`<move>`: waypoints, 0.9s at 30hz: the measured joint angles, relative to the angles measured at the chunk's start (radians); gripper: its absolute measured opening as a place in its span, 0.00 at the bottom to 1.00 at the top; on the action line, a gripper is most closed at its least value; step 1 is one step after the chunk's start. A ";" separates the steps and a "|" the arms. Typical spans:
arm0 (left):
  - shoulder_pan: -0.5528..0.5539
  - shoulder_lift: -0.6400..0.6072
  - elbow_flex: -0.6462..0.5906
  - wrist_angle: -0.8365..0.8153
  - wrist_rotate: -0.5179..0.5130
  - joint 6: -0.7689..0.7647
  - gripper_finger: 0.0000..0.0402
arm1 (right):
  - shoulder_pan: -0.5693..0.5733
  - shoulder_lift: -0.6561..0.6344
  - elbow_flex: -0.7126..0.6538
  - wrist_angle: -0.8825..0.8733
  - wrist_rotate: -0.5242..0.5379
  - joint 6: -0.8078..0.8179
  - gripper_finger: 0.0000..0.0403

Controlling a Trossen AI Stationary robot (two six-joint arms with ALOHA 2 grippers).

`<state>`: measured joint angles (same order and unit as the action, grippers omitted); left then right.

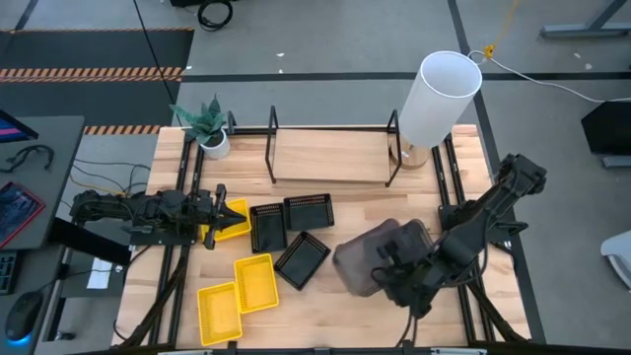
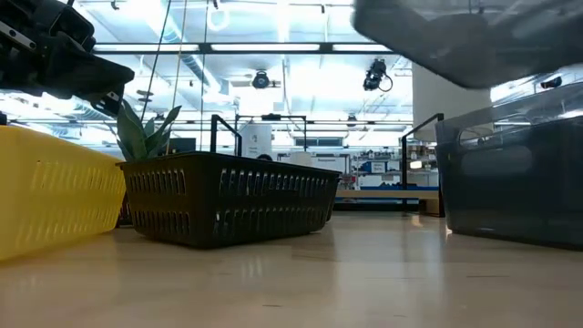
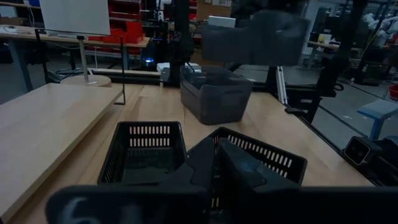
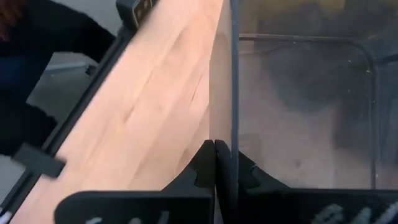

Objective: Stack baskets on shelf by color
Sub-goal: Stack the gray bin on the stacked gray bins

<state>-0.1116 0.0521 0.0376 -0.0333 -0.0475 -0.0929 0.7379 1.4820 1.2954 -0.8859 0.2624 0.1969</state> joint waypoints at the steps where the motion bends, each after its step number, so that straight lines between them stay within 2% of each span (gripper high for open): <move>1: 0.000 0.000 0.000 0.000 0.000 0.000 0.06 | 0.005 -0.023 -0.032 0.002 0.000 0.022 0.02; 8: 0.000 0.000 0.000 0.000 0.000 0.000 0.08 | 0.043 -0.195 -0.262 0.014 0.026 0.174 0.02; 14: 0.000 0.000 0.000 0.000 0.000 0.000 0.09 | 0.077 -0.281 -0.371 0.011 0.013 0.252 0.02; 19: 0.000 0.000 0.000 0.000 0.000 0.000 0.07 | 0.087 -0.290 -0.404 0.014 -0.020 0.264 0.02; 27: 0.000 0.000 0.000 0.000 0.000 0.000 0.09 | 0.087 -0.226 -0.421 0.020 -0.032 0.282 0.08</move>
<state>-0.1117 0.0521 0.0379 -0.0331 -0.0473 -0.0929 0.8246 1.2565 0.8742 -0.8662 0.2305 0.4792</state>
